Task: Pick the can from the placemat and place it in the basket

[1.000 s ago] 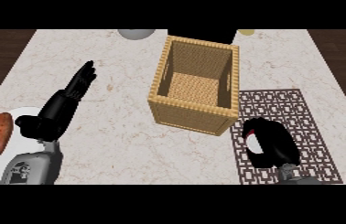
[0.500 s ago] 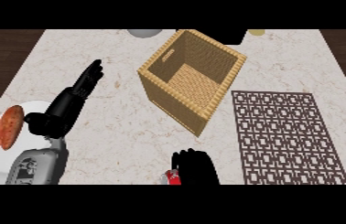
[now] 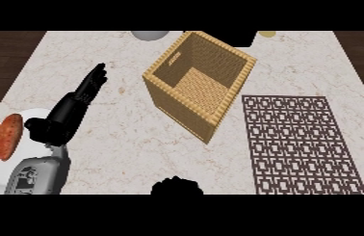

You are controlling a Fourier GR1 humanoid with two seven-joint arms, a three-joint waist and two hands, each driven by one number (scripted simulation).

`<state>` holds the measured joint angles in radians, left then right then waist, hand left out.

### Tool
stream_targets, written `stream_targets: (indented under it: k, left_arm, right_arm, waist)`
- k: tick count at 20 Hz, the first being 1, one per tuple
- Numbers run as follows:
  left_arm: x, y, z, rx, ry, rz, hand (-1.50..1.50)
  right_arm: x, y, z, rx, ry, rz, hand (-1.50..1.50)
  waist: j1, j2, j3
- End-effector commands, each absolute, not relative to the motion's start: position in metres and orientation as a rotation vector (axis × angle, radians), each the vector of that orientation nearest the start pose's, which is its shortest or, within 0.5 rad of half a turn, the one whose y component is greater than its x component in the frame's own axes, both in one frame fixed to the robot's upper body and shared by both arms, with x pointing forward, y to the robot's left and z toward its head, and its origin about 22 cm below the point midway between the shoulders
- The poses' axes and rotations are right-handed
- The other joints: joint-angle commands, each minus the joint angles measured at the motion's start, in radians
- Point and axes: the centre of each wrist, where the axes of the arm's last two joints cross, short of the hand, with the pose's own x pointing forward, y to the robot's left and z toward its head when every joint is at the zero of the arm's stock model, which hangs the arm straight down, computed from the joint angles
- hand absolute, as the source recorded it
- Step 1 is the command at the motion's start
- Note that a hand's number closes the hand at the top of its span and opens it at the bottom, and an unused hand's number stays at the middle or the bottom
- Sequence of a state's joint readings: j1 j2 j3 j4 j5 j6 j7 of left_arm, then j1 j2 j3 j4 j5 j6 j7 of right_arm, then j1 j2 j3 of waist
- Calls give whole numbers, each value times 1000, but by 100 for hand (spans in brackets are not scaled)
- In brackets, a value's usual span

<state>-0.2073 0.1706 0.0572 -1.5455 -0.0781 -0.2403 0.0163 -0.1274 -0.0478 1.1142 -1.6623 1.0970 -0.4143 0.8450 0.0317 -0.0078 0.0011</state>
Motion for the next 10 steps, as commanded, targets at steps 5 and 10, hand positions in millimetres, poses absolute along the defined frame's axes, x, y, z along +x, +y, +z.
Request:
stream_targets:
  k: [5, 10]
  left_arm:
    - [288, 271, 56, 32, -1680, -385, 0]
    - [286, 268, 52, 29, -1661, -371, 0]
  right_arm:
    - [100, -3, 86, -422, -1813, 577, 150]
    - [107, -3, 91, -513, -1778, 569, 150]
  waist:
    - [-16, -9, -3]
    - [-30, -8, -4]
